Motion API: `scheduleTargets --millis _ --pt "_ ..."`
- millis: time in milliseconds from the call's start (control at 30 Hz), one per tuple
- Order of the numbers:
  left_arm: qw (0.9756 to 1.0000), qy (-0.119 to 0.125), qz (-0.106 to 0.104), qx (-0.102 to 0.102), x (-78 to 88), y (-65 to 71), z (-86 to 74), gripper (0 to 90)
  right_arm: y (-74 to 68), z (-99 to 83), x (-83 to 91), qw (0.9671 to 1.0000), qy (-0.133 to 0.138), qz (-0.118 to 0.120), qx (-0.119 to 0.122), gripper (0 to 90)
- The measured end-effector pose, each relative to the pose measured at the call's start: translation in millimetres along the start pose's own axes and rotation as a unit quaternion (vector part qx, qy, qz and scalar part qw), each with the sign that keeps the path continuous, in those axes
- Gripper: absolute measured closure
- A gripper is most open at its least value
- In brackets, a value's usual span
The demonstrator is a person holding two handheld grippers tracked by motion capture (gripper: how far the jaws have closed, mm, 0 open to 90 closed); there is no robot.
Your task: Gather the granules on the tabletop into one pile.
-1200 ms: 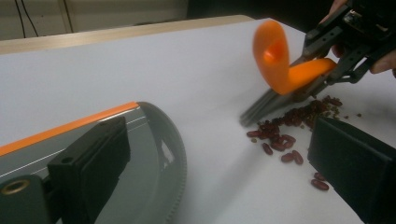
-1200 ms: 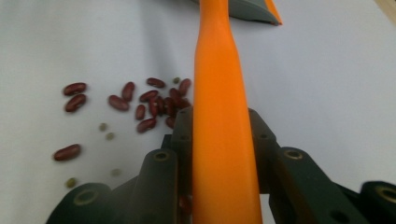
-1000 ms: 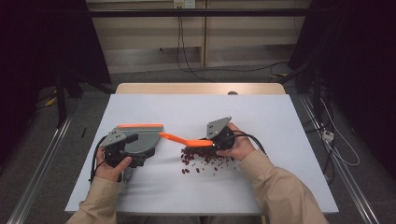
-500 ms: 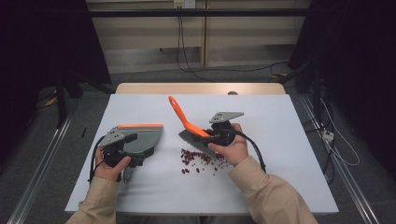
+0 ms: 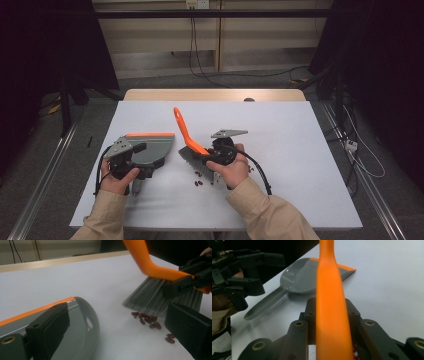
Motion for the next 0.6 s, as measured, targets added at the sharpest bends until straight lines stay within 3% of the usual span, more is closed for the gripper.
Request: scheduleTargets --millis 333,433,600 --pt "1.0000 0.003 0.003 0.002 2.5 -2.1 1.0 5.7 -21.1 -15.1 -34.3 0.9995 -0.020 0.007 -0.023 71.1" --pt "1.0000 0.003 0.004 0.001 2.9 -1.9 0.9 5.7 -17.1 -18.2 -41.2 0.9992 -0.029 -0.023 -0.016 71.2" --pt "1.0000 0.003 0.004 0.000 3.3 -2.0 0.4 5.6 -4.9 -17.9 -34.3 0.9974 -0.041 -0.053 -0.028 70.8"
Point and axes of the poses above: each handheld gripper's, and its own axes: x roughly backward along the jaws, z roughly out of its top, y roughly to its right, the point moved 1 cm from there along -x, roughly forward along the jaws, and after that the axes turned 5 degrees about -y, right-handed, at the moved point
